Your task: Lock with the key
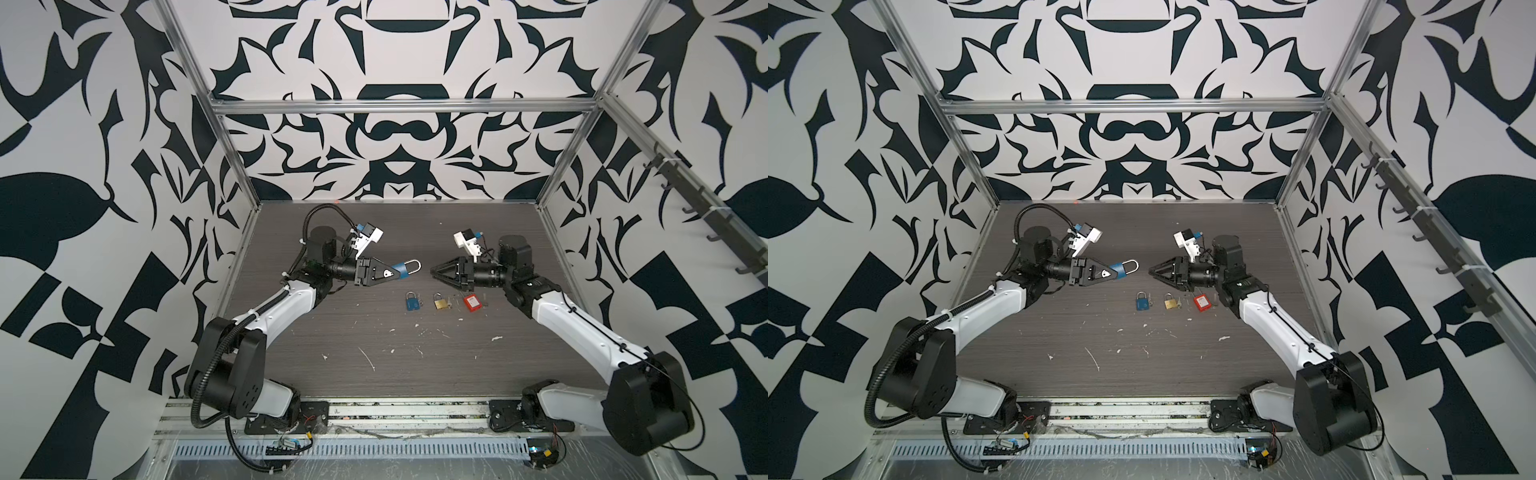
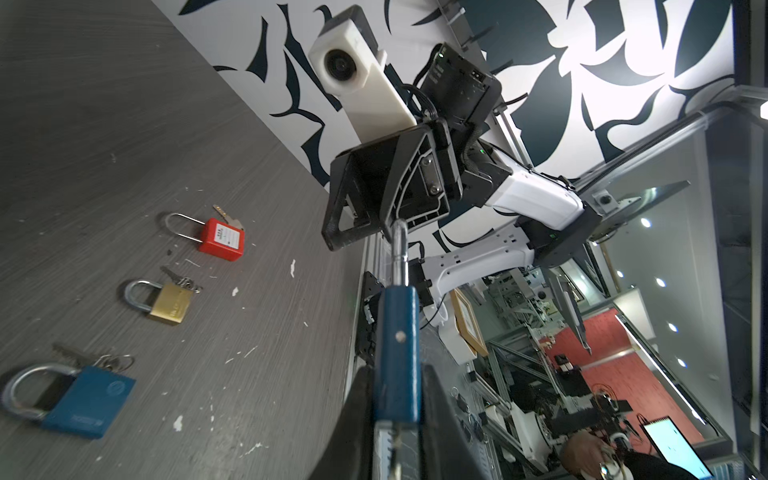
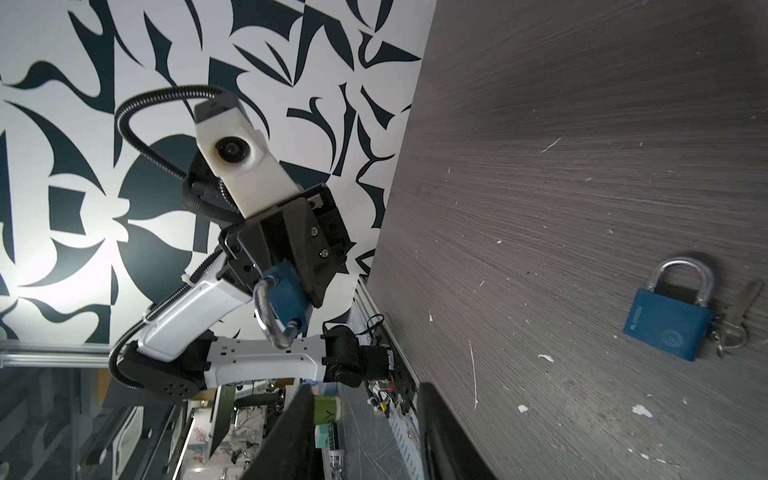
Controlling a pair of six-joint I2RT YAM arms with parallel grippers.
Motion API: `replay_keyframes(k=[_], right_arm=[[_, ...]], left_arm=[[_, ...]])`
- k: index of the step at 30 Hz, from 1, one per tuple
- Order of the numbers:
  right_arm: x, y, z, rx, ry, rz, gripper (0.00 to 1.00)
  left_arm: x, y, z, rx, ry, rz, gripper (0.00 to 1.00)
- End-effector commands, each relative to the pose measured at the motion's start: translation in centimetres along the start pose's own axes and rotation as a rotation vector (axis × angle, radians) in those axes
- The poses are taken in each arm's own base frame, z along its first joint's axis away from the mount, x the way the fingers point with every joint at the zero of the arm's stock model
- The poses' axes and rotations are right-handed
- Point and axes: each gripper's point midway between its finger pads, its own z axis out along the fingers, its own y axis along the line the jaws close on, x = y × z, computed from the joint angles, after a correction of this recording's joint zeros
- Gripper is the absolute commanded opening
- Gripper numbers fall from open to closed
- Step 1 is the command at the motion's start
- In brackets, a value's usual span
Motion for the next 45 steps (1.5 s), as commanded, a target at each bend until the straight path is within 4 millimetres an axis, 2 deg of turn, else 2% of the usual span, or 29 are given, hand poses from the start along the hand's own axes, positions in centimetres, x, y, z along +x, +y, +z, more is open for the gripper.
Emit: replay_keyframes(k=[1, 10, 27, 36, 45], right_arm=[[-0.2, 2.7, -0.3, -0.057, 0.015, -0.124, 0.38], [-0.5, 3.3, -0.5, -0.062, 0.002, -0.136, 0.32], [-0.1, 3.7, -0.9, -0.046, -0.002, -0.179, 0.29], [-0.4, 4.6, -0.9, -0.088, -0.008, -0.201, 0.28], [-0.2, 5.3, 0.2, -0.110, 0.016, -0.217, 0.27]], left_arm=[[0.6, -1.1, 0.3, 0.062, 0.043, 0.037, 0.00], [0.3, -0.6, 0.6, 0.055, 0.040, 0.032, 0.00], [0.8, 0.5, 0.7, 0.041, 0.039, -0.017, 0.00], [0.7, 0.4, 1.0, 0.053, 0.050, -0.016, 0.00], [0.9, 0.3, 1.2, 0.059, 0.057, -0.019, 0.00]])
